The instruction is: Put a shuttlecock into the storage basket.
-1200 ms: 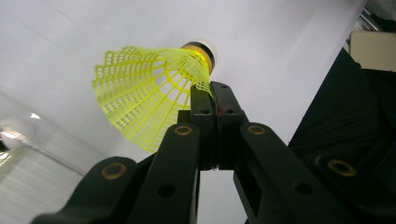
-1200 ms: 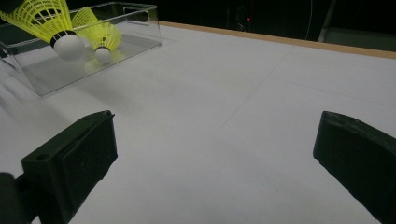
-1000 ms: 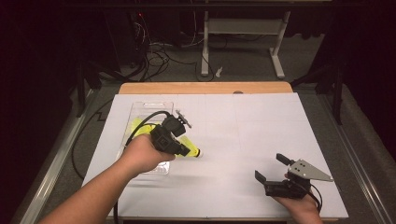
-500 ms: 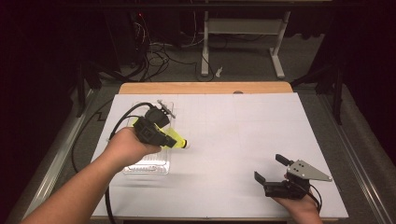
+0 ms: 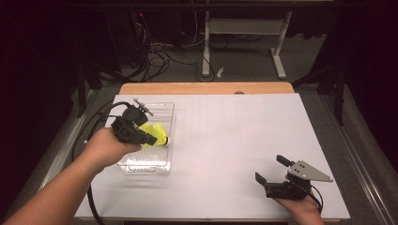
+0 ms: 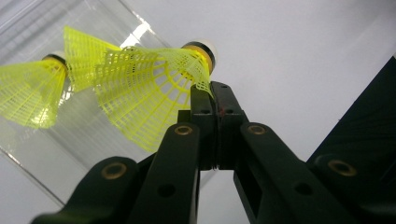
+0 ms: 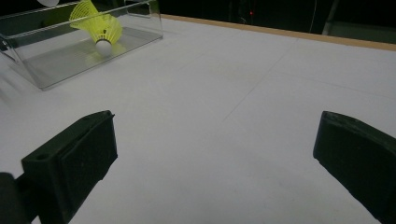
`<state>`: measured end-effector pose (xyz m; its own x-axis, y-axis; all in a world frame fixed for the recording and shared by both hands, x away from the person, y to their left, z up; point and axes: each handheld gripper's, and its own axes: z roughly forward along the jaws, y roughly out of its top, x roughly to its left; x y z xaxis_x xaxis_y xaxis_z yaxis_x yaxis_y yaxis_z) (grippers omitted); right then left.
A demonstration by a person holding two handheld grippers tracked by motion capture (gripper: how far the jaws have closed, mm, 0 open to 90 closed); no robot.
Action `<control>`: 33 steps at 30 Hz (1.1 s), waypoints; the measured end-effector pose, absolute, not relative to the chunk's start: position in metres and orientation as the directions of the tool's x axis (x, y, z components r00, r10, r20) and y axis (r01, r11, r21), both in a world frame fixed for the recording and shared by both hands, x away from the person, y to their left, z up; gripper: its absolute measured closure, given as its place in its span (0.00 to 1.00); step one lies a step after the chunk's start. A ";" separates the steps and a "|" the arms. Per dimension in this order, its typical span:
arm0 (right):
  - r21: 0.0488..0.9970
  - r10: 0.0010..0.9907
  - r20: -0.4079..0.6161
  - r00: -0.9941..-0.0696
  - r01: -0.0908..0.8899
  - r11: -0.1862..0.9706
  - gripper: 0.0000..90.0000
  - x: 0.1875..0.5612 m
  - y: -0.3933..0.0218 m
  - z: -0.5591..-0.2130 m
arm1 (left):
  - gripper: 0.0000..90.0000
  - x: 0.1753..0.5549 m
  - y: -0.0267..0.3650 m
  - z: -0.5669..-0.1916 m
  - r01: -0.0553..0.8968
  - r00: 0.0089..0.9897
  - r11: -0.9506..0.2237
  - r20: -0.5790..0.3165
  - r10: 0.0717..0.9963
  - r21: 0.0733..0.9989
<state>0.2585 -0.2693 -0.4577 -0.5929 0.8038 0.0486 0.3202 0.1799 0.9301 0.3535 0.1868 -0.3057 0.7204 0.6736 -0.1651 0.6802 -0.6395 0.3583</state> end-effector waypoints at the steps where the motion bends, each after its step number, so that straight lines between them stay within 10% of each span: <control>1: 0.930 0.804 0.049 -0.593 0.321 0.181 0.00 0.259 -0.269 -0.458 | 0.99 0.353 0.189 -0.307 0.687 0.714 -0.632 -0.171 0.679 0.358; 33: 0.928 0.798 0.038 -0.601 0.317 0.195 0.00 0.259 -0.267 -0.459 | 0.99 0.349 0.215 -0.354 0.725 0.686 -0.626 -0.217 0.694 0.289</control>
